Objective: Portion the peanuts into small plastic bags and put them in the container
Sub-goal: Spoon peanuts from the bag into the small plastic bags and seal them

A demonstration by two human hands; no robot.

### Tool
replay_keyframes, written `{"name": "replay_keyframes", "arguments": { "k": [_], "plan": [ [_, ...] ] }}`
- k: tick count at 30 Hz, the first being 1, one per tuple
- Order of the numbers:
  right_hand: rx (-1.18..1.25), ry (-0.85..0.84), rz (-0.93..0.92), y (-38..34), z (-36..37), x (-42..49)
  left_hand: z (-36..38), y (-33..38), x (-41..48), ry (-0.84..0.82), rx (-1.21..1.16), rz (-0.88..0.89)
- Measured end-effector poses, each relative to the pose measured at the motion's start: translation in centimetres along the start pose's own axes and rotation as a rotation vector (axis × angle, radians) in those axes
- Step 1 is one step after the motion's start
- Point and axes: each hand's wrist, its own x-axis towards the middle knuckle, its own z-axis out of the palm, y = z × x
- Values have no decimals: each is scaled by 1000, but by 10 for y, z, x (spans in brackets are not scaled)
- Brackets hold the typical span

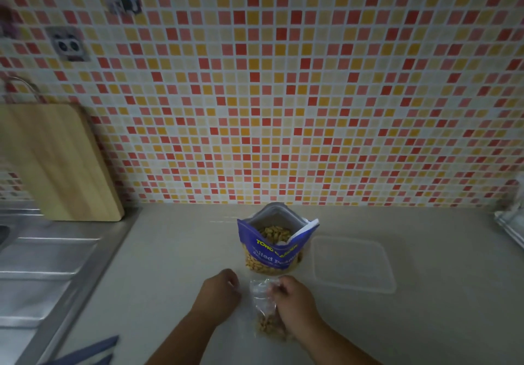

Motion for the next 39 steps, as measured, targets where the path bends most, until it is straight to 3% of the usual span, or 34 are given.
{"name": "replay_keyframes", "arguments": {
  "k": [4,8,13,23,30,33,37,39],
  "plan": [
    [-243,-3,-74,2,14,1,-16,-13,-2,88,-116,-68],
    [-427,7,-125,8,15,1,-26,-19,-6,47,-255,-186],
    [-561,83,-129,16,11,1,-26,-21,-14,3,-613,-280],
    [-570,208,-136,11,3,-4,-15,-7,-22,-172,-396,-251],
    [-631,266,-180,-2,-2,-7,-50,-4,-23,81,-411,-145],
    [-541,262,-292,-9,-3,-12,-64,9,-30,153,-309,-28],
    [-2,171,-436,-48,-8,-38,-64,30,-42,240,-134,189],
    [116,163,-480,-66,-15,-47,-61,38,-46,298,-58,295]
  ]
}}
